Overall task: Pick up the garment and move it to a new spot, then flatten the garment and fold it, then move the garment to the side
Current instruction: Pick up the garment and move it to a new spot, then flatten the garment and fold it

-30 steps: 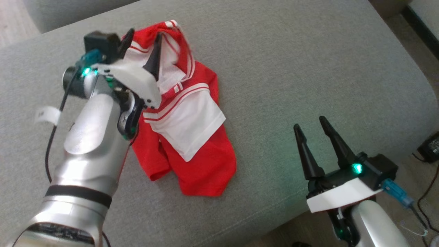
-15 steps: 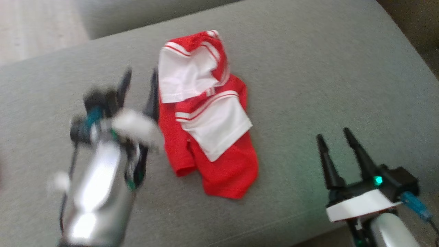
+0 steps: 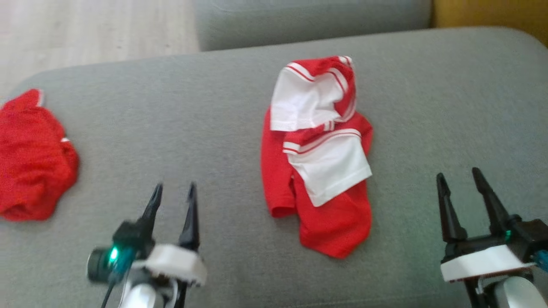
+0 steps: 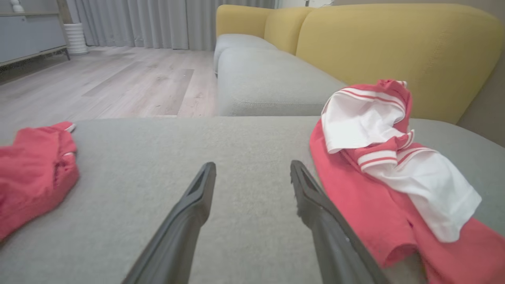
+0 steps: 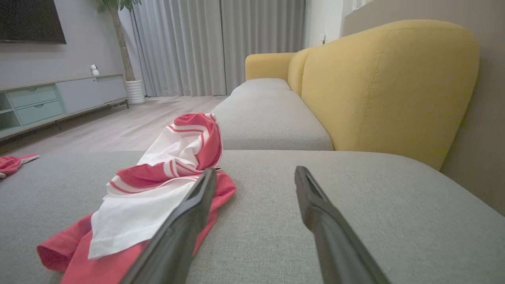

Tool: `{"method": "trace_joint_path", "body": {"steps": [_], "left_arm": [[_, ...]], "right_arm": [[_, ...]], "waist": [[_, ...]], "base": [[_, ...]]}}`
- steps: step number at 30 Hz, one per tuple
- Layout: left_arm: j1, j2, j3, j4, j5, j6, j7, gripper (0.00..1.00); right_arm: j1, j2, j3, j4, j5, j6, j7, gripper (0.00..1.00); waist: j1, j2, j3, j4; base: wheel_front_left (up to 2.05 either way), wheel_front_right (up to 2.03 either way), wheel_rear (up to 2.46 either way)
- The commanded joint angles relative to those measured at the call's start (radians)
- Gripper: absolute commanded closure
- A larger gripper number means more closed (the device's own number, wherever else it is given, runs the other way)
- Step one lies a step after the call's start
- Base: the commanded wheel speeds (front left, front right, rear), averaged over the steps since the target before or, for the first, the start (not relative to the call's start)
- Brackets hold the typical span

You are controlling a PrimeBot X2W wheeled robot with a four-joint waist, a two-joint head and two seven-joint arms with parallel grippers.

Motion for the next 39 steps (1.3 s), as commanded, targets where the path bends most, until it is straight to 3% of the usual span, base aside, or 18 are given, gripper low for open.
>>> {"method": "trace_joint_path", "body": {"steps": [1,13,26,34,39], "left_arm": [[-0.001,0.004,0.048,-0.043,0.005,0.006,-0.012,0.0],[0.167,-0.003,0.137,-0.124,0.054,-0.035,-0.012,0.0],[0.184,-0.024,0.176,-0.13,0.075,-0.062,-0.012,0.0],[0.168,-0.028,0.174,-0.138,0.07,-0.062,-0.012,0.0],[0.137,-0.029,0.142,-0.14,0.047,-0.051,-0.012,0.0]], "right_arm": [[-0.004,-0.014,0.008,-0.028,-0.01,-0.001,-0.011,0.0],[0.053,0.016,0.015,0.026,-0.031,-0.001,-0.011,0.0],[0.043,0.026,0.036,0.044,-0.029,-0.001,-0.011,0.0],[-0.05,0.02,0.136,0.037,-0.072,-0.001,-0.005,0.0],[-0.188,0.018,0.232,0.107,-0.08,-0.001,0.094,0.0]], "waist": [[0.0001,0.0,-0.028,0.035],[0.0001,0.0,-0.079,0.083],[0.0001,0.0,-0.074,0.072],[0.0001,0.0,-0.043,0.083],[0.0001,0.0,-0.006,0.11]], "base": [[0.0,0.0,0.0],[0.0,0.0,0.0],[0.0,0.0,0.0],[0.0,0.0,0.0],[0.0,0.0,0.0]]}}
